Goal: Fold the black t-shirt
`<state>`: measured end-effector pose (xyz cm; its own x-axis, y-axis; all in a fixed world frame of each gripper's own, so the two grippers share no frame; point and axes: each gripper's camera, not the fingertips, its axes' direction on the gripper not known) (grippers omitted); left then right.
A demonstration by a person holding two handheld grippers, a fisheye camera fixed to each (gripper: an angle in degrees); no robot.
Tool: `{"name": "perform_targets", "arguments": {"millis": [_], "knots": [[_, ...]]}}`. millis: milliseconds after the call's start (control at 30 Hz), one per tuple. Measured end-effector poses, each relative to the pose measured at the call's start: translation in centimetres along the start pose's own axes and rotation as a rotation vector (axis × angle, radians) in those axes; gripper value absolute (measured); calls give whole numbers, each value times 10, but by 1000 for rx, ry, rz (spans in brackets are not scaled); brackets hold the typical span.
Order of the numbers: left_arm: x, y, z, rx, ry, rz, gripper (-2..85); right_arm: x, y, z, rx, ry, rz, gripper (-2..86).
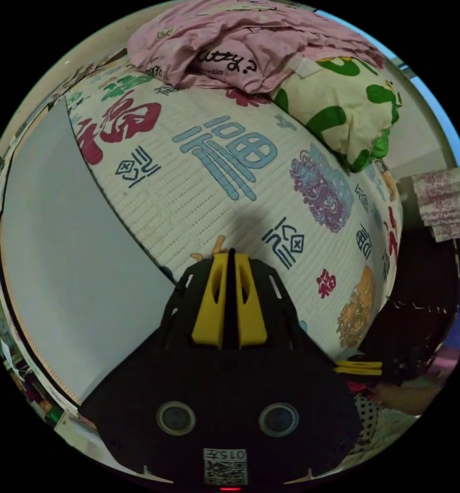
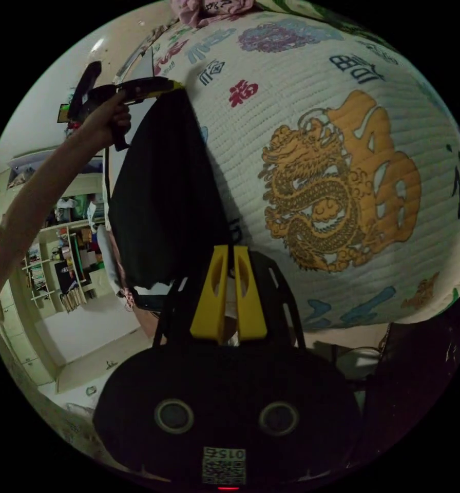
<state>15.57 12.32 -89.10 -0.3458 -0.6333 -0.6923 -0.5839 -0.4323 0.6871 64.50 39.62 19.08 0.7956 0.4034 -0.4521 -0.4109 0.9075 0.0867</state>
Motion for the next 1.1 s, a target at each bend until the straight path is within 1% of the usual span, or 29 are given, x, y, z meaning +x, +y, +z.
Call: {"name": "perform_targets", "arguments": {"millis": [100, 267, 333, 400, 467, 533, 600, 633, 700, 733, 800, 900, 1000, 1100], "knots": [[-2, -1, -22, 55, 18, -26, 3, 11, 17, -18, 58, 0, -39, 6], [-16, -1, -78, 278, 238, -63, -1, 28, 41, -78, 175, 60, -135, 5], [-27, 16, -116, 427, 349, -48, -1, 28, 52, -102, 204, 68, -189, 5], [-43, 38, -142, 515, 421, -47, -1, 13, 72, -117, 199, 42, -277, 5], [-63, 69, -165, 576, 454, -44, -1, -7, 89, -110, 174, 31, -357, 5], [-94, 122, -186, 641, 431, -50, -2, -29, 105, -83, 133, 11, -444, 5], [-121, 166, -190, 644, 383, -92, -2, -53, 126, -19, 41, -51, -551, 5], [-140, 194, -187, 613, 360, -139, -2, -57, 130, 1, 6, -67, -568, 5], [-164, 235, -176, 567, 307, -189, -3, -69, 148, 88, -124, -97, -634, 6], [-178, 261, -166, 536, 265, -224, -3, -71, 153, 109, -153, -93, -652, 6], [-197, 294, -145, 481, 222, -274, -3, -71, 171, 184, -234, -58, -700, 6], [-223, 338, -106, 406, 154, -362, -2, -59, 187, 258, -319, -54, -727, 7], [-246, 375, -80, 441, 174, -490, -1, -46, 198, 308, -361, 8, -779, 9], [-253, 409, -78, 556, 86, -637, 7, -27, 209, 351, -393, 86, -822, 13]]}}
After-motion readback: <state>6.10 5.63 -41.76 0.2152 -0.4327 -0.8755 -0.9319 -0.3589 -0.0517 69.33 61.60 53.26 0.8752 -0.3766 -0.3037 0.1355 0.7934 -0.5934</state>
